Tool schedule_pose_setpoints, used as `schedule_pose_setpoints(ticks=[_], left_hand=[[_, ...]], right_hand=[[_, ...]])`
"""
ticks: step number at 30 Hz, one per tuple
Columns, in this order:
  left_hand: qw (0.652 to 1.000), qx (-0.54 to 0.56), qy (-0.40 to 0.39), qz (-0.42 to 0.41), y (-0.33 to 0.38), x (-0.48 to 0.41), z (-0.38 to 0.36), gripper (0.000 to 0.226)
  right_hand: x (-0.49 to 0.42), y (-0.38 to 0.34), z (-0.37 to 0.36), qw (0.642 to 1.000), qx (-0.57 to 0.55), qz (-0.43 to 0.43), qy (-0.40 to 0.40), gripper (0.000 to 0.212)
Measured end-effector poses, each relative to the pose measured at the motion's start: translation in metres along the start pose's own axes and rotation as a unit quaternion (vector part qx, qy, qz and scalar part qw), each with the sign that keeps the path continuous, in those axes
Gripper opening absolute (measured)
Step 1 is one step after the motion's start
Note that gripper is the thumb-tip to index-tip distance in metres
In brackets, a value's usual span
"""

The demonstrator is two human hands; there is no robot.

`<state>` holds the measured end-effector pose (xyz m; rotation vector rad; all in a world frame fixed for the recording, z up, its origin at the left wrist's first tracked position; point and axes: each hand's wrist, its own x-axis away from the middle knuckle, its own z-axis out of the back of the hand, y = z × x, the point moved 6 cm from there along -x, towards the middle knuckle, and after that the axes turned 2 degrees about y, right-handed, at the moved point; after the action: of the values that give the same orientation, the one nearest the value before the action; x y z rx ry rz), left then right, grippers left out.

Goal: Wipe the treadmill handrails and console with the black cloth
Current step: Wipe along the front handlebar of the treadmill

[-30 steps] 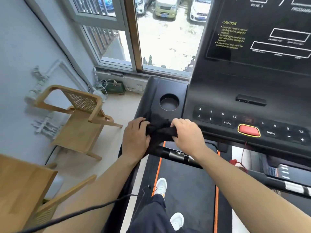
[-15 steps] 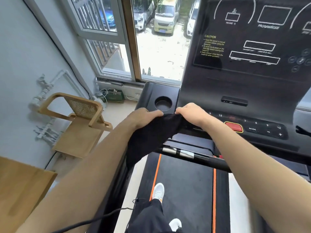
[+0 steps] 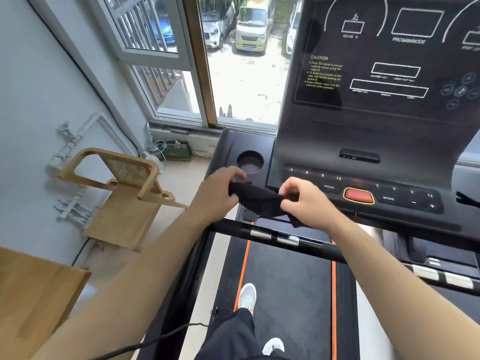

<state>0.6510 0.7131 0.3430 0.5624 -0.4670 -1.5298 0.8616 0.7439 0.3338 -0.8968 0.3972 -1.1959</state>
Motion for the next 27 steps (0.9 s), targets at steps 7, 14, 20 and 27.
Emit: schedule_pose_setpoints(ticks=[7, 14, 20, 27], left_hand=[[0.954, -0.282, -0.075, -0.076, -0.044, 0.084, -0.064, 0.022], [0.903, -0.356, -0.240, -0.001, -0.029, 0.095, -0.074, 0.058], [0.941, -0.310, -0.121, -0.064, -0.027, 0.025, -0.084, 0.042], [0.860, -0.314, -0.402, -0.018, -0.056, -0.002, -0.149, 0.023]], right_hand=[[0.053, 0.041, -0.101, 0.969, 0.208, 0.095, -0.088, 0.021], [0.075, 0.039, -0.111, 0.948, 0.263, 0.177, 0.023, 0.018], [0.013, 0.061, -0.109, 0.945, 0.324, 0.018, -0.052, 0.053], [-0.025, 0.068, -0.137, 0.922, 0.329, -0.077, -0.190, 0.029]])
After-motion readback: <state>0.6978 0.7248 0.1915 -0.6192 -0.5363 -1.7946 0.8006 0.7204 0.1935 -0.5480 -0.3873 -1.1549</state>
